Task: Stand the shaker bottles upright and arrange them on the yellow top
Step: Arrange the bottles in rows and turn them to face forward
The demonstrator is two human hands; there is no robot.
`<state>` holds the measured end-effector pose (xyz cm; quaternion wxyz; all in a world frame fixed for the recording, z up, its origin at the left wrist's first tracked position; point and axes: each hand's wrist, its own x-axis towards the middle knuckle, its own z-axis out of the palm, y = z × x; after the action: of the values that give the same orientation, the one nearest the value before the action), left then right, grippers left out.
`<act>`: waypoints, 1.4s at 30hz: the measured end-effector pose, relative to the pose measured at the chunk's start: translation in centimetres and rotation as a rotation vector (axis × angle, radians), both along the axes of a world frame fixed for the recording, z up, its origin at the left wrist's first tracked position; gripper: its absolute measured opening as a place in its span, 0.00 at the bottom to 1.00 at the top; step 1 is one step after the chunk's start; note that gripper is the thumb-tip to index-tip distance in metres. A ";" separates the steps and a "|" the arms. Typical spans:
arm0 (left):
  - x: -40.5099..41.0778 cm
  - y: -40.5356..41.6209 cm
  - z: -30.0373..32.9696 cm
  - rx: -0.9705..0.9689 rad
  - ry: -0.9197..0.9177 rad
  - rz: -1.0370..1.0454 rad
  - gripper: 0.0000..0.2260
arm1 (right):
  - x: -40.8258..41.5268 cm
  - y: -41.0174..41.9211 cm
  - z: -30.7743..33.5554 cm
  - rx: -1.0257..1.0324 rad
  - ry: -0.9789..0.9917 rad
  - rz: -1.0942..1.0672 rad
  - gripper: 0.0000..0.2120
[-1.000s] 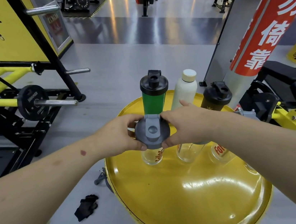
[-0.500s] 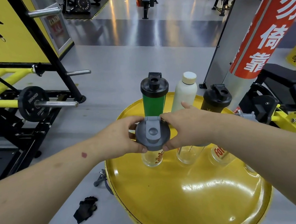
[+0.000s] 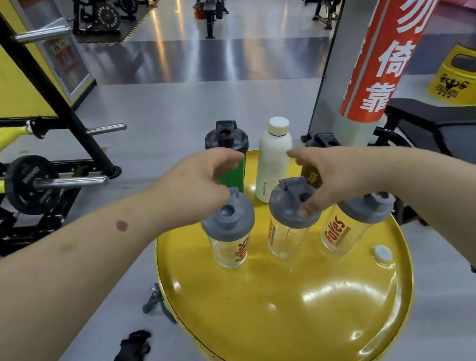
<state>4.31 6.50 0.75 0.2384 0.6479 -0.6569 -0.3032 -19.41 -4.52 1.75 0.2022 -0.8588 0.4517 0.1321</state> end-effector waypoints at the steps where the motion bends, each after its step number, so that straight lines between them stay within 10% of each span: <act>1: -0.9 -0.2 0.2 0.009 -0.030 -0.040 0.32 | -0.6 -0.1 -0.2 -0.004 0.043 0.011 0.63; 16: -7.6 -4.3 -3.5 0.011 -0.817 -0.210 0.23 | -2.7 -1.5 -3.9 -0.148 -0.033 0.178 0.20; 42: -7.5 -4.2 -4.8 -0.044 -0.765 -0.182 0.19 | -4.0 -0.8 -3.6 -0.172 0.029 0.208 0.29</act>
<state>-3.16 2.31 -4.08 -0.0374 0.6479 -0.7594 -0.0456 -23.39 -5.27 -1.86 0.1065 -0.9132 0.3727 0.1257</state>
